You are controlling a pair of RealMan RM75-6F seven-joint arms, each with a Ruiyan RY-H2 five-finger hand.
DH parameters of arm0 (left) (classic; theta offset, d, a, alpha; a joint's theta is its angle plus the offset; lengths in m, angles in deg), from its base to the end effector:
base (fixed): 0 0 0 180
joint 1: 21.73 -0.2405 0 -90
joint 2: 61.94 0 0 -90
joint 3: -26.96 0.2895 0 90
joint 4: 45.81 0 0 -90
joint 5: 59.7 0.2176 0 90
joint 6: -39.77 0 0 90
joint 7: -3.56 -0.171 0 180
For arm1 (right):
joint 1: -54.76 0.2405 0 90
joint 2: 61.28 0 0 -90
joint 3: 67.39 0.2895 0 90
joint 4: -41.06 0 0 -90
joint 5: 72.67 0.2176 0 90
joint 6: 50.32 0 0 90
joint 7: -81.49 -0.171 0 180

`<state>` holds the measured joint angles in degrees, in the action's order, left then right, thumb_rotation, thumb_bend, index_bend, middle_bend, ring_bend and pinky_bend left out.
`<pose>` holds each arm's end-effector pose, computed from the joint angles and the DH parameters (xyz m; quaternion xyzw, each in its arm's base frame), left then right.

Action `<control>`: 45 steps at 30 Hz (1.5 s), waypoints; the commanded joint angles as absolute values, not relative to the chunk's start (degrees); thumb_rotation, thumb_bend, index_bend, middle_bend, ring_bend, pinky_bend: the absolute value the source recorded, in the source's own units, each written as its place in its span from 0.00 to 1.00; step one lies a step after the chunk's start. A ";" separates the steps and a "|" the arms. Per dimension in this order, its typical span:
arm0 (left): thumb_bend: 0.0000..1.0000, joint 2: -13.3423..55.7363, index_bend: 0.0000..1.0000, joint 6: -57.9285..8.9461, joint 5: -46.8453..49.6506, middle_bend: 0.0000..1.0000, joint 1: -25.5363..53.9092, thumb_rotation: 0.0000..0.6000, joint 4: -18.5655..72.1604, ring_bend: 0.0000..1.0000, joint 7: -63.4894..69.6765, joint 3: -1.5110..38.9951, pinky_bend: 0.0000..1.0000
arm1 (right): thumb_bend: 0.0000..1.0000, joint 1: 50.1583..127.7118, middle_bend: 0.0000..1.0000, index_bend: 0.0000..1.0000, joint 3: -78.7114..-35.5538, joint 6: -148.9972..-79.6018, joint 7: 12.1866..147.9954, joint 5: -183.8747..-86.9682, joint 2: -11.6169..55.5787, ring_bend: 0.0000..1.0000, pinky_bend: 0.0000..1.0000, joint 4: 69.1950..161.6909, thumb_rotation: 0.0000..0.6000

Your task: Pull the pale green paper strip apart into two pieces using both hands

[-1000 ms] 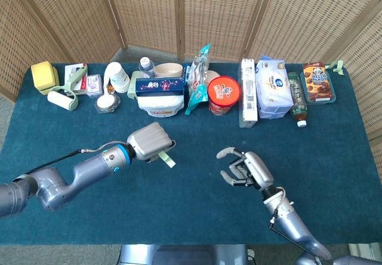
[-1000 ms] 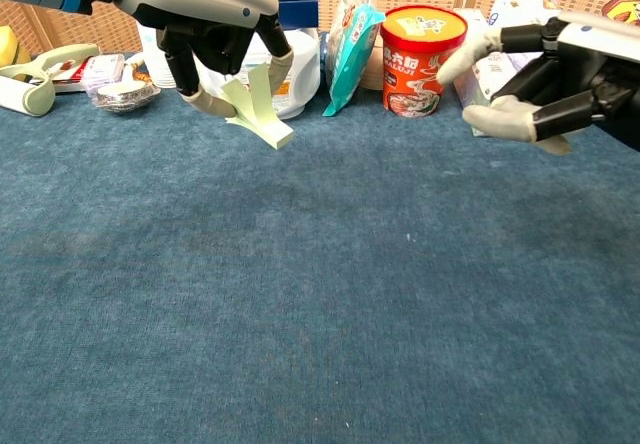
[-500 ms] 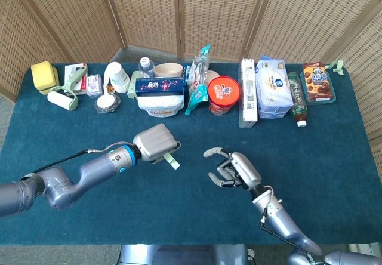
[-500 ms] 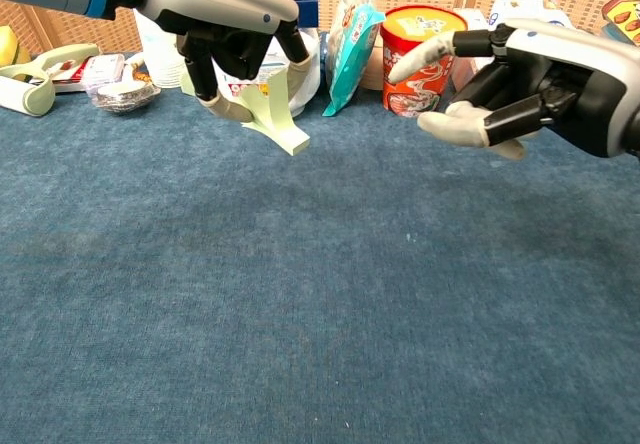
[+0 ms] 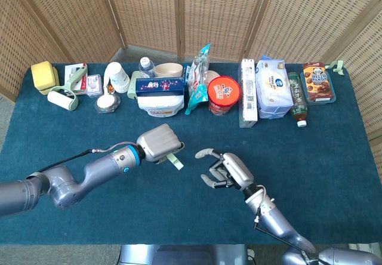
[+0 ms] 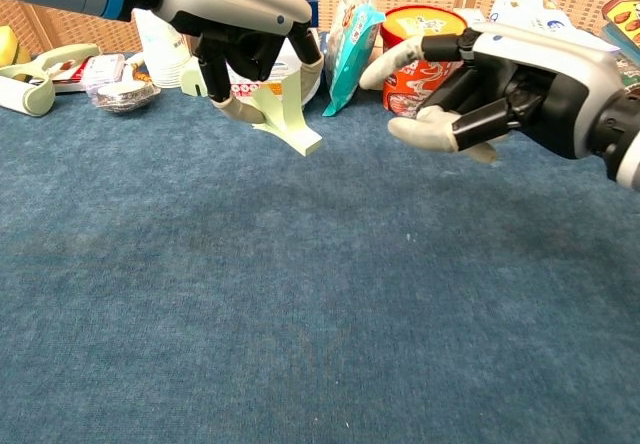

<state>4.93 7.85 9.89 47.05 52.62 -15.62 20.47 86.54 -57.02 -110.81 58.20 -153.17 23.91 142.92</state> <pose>-0.0222 0.4034 0.0223 -0.9163 -0.1385 -0.2672 0.2642 -0.1277 -0.3126 -0.0066 0.5553 -0.6031 0.5530 0.1486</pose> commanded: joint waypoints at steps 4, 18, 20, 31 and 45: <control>0.39 5.09 0.65 7.80 9.81 1.00 47.26 1.00 52.71 1.00 -15.37 20.59 1.00 | 0.39 87.12 1.00 0.31 -56.80 -110.31 58.93 -152.44 24.37 0.99 0.86 142.95 1.00; 0.39 5.73 0.65 7.57 9.36 1.00 47.87 1.00 52.40 1.00 -15.34 20.91 1.00 | 0.39 88.25 1.00 0.31 -56.52 -109.60 60.03 -151.63 25.26 0.99 0.86 143.55 1.00; 0.39 5.93 0.65 7.62 9.12 1.00 48.03 1.00 52.24 1.00 -15.34 20.94 1.00 | 0.39 88.46 1.00 0.31 -56.57 -109.51 60.39 -151.71 25.47 0.99 0.86 143.75 1.00; 0.39 6.35 0.65 7.48 8.08 1.00 48.49 1.00 51.82 1.00 -14.94 20.82 1.00 | 0.39 88.64 1.00 0.31 -57.05 -109.66 60.90 -151.95 25.65 0.99 0.86 144.32 1.00; 0.39 6.04 0.65 7.61 8.23 1.00 48.83 1.00 52.84 1.00 -14.81 21.29 1.00 | 0.39 89.28 1.00 0.31 -56.25 -109.31 60.67 -151.14 25.59 0.99 0.86 143.74 1.00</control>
<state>6.05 7.61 8.23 48.83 52.84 -14.82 21.29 89.27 -56.26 -109.32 60.67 -151.13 25.59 143.74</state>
